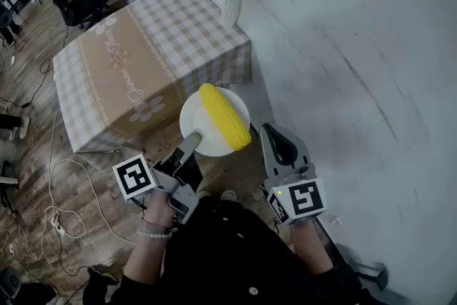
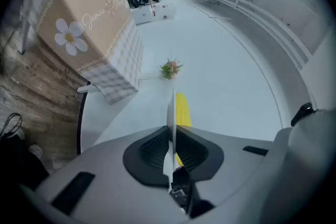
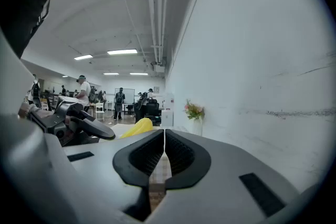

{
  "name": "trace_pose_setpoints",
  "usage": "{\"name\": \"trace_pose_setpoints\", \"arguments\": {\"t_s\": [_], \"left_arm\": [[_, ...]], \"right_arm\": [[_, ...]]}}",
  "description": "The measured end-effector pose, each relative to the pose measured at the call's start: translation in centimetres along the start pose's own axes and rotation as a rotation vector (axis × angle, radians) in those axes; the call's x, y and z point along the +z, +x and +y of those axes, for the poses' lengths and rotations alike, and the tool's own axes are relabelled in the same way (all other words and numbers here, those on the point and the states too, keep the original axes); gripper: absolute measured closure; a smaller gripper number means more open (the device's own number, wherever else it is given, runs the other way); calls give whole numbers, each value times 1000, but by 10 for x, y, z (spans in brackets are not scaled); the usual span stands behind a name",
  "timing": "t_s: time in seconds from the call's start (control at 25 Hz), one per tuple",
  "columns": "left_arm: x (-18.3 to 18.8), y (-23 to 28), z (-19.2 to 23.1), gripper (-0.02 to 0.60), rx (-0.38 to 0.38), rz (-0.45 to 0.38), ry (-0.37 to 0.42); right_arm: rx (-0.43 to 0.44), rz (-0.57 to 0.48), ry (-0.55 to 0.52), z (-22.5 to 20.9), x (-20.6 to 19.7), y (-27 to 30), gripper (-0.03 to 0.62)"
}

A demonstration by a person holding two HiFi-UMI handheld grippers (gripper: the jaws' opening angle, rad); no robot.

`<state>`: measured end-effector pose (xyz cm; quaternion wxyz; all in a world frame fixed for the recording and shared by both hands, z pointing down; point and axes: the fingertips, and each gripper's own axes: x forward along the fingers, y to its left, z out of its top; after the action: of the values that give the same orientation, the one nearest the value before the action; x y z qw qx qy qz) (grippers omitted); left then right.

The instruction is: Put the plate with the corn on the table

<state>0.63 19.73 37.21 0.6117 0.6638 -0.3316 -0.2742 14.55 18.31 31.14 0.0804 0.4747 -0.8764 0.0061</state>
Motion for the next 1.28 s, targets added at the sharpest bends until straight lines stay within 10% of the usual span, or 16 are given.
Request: {"name": "trace_pose_setpoints", "arguments": {"t_s": [0.68,1.28], "left_arm": [[0,0,1,549,2,27,16],[3,-2,6,549,-5,44,27]], "right_arm": [[-16,53,78,-4,-14,5,549],[161,92,766,-16,-53,38,490]]}}
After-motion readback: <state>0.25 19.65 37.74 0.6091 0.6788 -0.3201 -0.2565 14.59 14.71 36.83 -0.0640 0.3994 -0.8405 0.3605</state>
